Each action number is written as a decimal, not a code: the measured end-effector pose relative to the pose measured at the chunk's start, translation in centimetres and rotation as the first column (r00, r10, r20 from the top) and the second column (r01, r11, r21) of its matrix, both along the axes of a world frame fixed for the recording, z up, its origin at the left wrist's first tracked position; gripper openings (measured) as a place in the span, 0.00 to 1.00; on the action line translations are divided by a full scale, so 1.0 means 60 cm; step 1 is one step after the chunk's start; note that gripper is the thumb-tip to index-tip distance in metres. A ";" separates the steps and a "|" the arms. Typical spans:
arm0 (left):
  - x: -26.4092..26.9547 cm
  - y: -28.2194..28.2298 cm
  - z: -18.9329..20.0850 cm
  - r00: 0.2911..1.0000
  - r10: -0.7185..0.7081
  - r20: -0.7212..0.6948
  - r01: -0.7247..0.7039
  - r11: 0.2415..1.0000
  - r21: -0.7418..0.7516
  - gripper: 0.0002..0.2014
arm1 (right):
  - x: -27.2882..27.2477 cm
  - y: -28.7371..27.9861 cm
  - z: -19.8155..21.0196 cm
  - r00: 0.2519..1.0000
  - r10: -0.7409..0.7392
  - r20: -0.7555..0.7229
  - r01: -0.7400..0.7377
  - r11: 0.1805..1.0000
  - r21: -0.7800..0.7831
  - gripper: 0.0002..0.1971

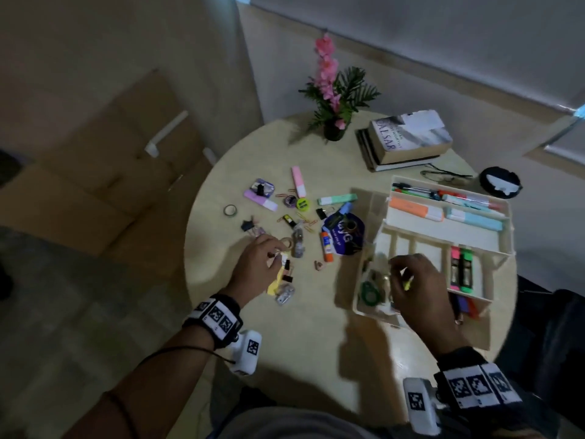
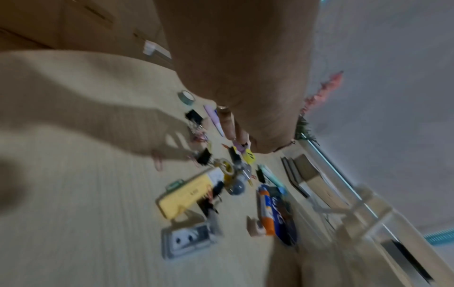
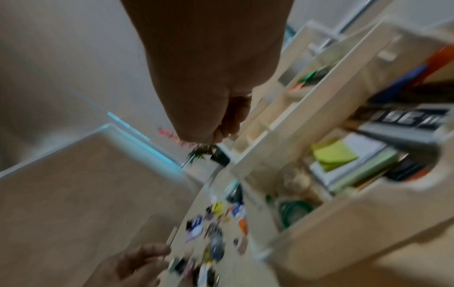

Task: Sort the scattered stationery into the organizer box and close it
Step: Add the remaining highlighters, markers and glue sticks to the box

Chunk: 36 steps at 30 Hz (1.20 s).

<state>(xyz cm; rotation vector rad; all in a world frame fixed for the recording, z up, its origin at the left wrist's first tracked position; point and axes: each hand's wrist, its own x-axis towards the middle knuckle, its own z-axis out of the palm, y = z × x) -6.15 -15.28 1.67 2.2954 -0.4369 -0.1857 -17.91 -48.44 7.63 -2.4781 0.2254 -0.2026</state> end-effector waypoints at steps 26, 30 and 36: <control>0.280 0.076 -0.049 0.986 -0.156 -0.060 0.167 0.920 0.356 0.27 | 0.190 0.354 -0.150 0.793 -0.099 -0.601 0.143 0.989 0.026 0.17; 0.295 0.061 -0.067 0.954 -0.300 0.026 0.239 0.807 0.540 0.14 | 0.190 0.368 -0.154 0.778 -0.129 -0.615 0.199 0.979 0.047 0.18; 0.305 0.049 -0.073 0.966 -0.254 -0.043 0.239 0.824 0.514 0.21 | 0.181 0.367 -0.170 0.776 -0.063 -0.627 0.159 0.982 0.098 0.20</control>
